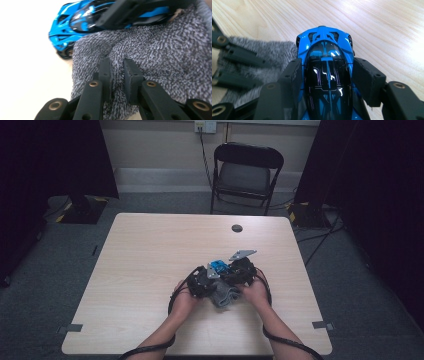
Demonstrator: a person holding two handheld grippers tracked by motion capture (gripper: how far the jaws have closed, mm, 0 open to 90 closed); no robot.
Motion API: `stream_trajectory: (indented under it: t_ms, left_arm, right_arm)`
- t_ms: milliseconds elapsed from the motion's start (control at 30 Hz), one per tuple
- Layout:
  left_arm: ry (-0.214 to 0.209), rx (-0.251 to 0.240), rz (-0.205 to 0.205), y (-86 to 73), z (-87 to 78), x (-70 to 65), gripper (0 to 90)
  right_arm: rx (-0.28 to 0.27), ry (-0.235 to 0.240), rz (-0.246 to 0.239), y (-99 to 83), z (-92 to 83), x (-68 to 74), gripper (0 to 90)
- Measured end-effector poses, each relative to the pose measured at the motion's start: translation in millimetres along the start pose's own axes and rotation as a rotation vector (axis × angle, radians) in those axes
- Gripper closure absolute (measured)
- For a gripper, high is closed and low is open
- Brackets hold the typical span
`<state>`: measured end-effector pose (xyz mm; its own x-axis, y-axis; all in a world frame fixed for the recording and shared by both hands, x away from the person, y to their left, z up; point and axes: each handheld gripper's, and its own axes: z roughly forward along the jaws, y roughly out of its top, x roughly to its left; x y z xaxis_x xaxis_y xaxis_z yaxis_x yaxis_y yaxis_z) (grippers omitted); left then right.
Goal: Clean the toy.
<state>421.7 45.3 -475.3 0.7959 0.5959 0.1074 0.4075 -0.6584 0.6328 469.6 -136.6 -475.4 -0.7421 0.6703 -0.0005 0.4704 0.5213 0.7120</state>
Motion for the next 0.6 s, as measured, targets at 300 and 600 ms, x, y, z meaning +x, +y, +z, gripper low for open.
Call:
stream_trajectory:
  t_ms: [300,600]
  left_arm:
    - [0.058,0.019,-0.033,-4.4,-2.5,18.5,79.6]
    - [0.087,0.024,-0.059,-8.8,-5.4,28.1,79.5]
  right_arm:
    - [-0.008,-0.004,-0.008,-0.3,1.2,0.8,42.0]
    - [0.004,0.000,-0.005,1.8,1.4,0.4,43.0]
